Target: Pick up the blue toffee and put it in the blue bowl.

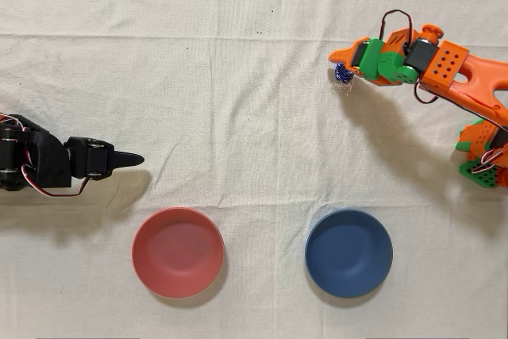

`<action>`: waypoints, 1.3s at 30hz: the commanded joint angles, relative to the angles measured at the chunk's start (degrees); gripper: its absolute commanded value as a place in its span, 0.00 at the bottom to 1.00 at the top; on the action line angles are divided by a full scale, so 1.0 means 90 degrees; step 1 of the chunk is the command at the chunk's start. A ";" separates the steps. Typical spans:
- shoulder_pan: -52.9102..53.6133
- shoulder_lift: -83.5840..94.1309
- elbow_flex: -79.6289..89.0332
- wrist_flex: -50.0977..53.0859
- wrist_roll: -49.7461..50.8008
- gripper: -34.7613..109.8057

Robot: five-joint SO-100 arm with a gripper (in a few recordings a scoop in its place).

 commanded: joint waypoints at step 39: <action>-0.0146 -0.0215 -0.0605 0.0068 -0.0547 0.34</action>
